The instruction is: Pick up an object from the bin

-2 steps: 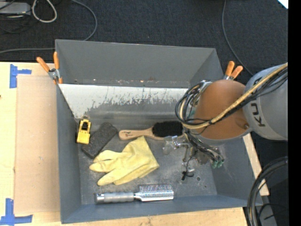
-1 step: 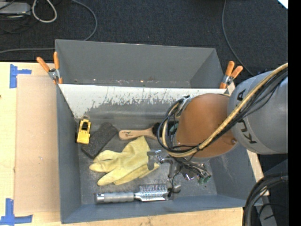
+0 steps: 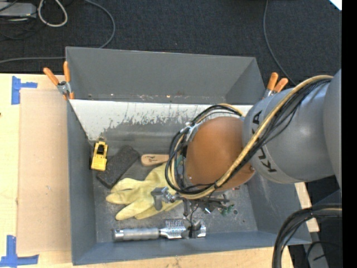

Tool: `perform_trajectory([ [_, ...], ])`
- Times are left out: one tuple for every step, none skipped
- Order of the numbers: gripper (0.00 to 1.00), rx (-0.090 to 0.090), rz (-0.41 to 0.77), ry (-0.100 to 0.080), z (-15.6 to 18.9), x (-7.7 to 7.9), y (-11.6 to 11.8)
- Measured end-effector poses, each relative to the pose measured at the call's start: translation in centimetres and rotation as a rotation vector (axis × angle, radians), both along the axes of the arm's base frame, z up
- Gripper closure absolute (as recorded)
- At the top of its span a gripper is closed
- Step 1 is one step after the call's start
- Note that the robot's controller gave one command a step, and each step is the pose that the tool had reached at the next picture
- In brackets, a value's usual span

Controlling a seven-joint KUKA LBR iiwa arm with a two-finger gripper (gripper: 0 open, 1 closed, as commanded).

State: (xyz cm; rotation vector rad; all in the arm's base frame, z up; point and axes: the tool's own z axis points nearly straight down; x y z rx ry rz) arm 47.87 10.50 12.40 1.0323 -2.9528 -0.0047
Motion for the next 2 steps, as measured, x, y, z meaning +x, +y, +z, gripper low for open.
perform_trajectory([
  [0.0,0.004,-0.174,-0.028,-5.1,0.4,-0.2],
  [1.0,0.002,0.008,-0.01,-5.3,-0.2,-3.8],
])
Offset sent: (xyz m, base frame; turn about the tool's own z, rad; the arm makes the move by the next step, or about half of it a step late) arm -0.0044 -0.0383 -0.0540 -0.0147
